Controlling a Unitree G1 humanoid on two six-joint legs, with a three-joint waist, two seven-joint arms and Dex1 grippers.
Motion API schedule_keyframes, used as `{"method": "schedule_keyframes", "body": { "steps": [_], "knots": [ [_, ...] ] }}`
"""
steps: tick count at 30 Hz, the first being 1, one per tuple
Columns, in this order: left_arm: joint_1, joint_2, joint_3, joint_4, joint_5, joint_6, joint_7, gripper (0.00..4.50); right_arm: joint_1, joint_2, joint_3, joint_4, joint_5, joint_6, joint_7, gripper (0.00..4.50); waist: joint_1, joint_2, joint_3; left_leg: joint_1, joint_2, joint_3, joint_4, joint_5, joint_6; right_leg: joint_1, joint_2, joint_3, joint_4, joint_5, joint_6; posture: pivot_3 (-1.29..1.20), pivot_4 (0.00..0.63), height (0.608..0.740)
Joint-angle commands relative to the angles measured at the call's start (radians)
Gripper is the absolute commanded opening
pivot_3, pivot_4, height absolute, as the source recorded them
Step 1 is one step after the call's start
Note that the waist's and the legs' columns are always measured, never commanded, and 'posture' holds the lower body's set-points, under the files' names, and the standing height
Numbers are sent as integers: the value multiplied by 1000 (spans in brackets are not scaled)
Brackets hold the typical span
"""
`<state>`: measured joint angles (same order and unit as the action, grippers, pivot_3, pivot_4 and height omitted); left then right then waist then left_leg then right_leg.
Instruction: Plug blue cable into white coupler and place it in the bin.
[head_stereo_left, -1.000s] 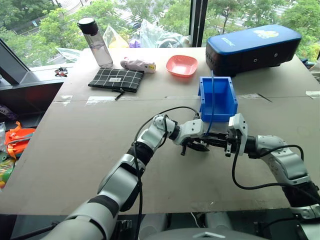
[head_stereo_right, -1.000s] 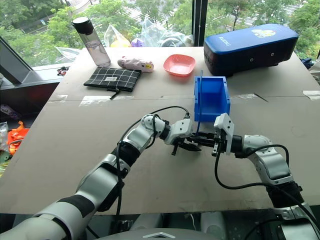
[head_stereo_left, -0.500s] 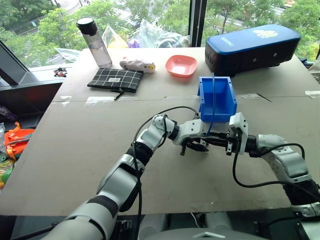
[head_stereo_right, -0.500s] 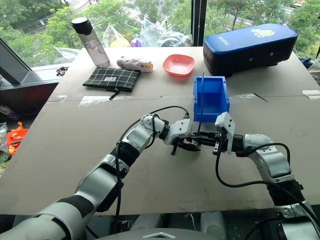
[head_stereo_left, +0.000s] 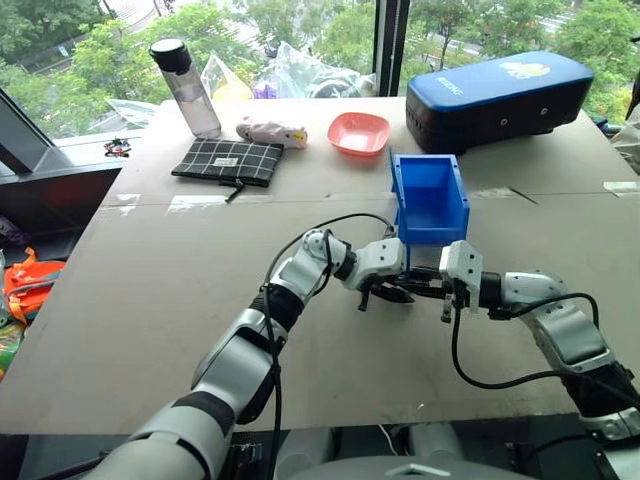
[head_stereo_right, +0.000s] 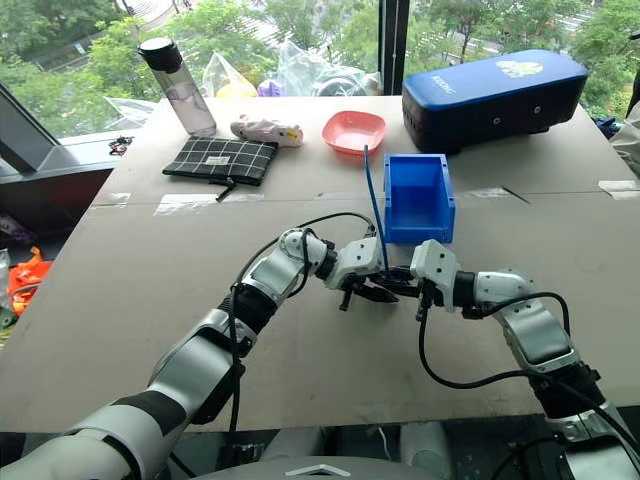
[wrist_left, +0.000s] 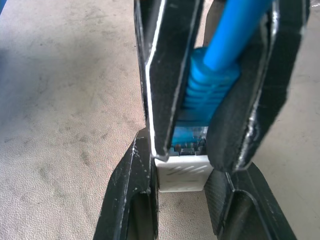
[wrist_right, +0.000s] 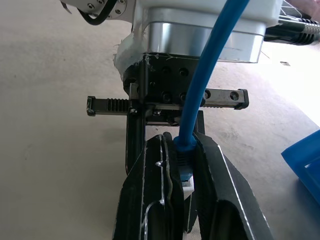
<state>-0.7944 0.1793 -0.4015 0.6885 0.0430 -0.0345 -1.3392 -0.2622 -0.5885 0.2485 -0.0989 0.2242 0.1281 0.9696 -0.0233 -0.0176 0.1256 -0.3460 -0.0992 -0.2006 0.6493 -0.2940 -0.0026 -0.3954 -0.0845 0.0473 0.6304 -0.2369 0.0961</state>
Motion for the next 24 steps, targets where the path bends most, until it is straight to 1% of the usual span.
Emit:
{"method": "schedule_keyframes", "body": {
  "steps": [1,3,5,6,8,9,11,12,15,17,18,21,24],
  "knots": [
    [1,-13,-10,-50,-17,-6,-26,606,50,-5,79,145,-126,18,-31,0,-1,-1,-2,0,0,0,0,0,0,0,0,0,1,0,0,0,150,737],
    [2,-14,-7,-54,-17,-6,-18,606,60,3,63,153,-114,9,-38,0,-3,-3,-4,0,0,0,0,0,0,0,0,0,1,0,0,0,150,737],
    [3,-12,2,-72,-28,12,-15,606,69,23,8,123,-59,11,-54,0,-3,-4,-6,1,0,-1,0,0,0,0,0,0,1,0,0,0,150,737],
    [7,-5,8,-100,-42,27,-26,606,72,35,-40,78,-8,23,-65,0,-3,-4,-6,1,0,-1,0,0,0,0,0,0,1,0,0,0,150,737],
    [16,2,26,-164,-73,78,-31,1669,72,57,-115,0,70,45,-88,0,-2,-2,-4,0,1,-2,0,0,0,0,0,1,1,0,0,0,150,737],
    [27,15,46,-233,-100,137,-22,2015,69,65,-155,-68,130,86,-105,0,-1,-1,-4,-1,1,-3,0,0,0,-1,0,1,1,0,0,0,150,737],
    [48,41,80,-345,-141,240,-1,3061,59,68,-199,-157,200,149,-130,0,4,2,-1,-2,1,-2,0,0,0,-3,-2,3,2,0,0,0,150,737],
    [76,72,110,-434,-172,317,14,3481,47,60,-221,-208,243,204,-144,0,5,2,-1,-3,1,-1,0,0,0,-4,-2,4,3,0,0,0,150,737],
    [195,178,187,-699,-237,483,74,3481,-20,35,-276,-300,340,354,-192,0,-2,3,-1,-3,1,-1,-1,0,0,-8,-1,7,5,0,0,0,150,737],
    [273,219,256,-842,-266,593,167,3481,-109,20,-303,-306,388,459,-235,0,-11,4,-1,-3,2,-1,-2,0,0,-9,-1,9,5,0,0,0,150,737],
    [293,228,273,-886,-278,634,204,3481,-137,13,-311,-303,400,491,-248,0,-8,4,-1,-3,2,-1,-2,0,0,-10,-1,10,5,0,0,0,150,737],
    [399,236,387,-1068,-341,734,331,3481,-344,-2,-310,-159,382,629,-312,0,11,4,0,-3,1,-1,-2,0,0,-9,-1,9,5,0,0,0,150,737],
    [488,239,442,-1209,-402,786,403,3481,-530,5,-277,54,328,711,-341,0,14,4,1,-3,1,1,-1,0,0,-9,-2,10,4,0,0,0,150,737]
  ]
}}
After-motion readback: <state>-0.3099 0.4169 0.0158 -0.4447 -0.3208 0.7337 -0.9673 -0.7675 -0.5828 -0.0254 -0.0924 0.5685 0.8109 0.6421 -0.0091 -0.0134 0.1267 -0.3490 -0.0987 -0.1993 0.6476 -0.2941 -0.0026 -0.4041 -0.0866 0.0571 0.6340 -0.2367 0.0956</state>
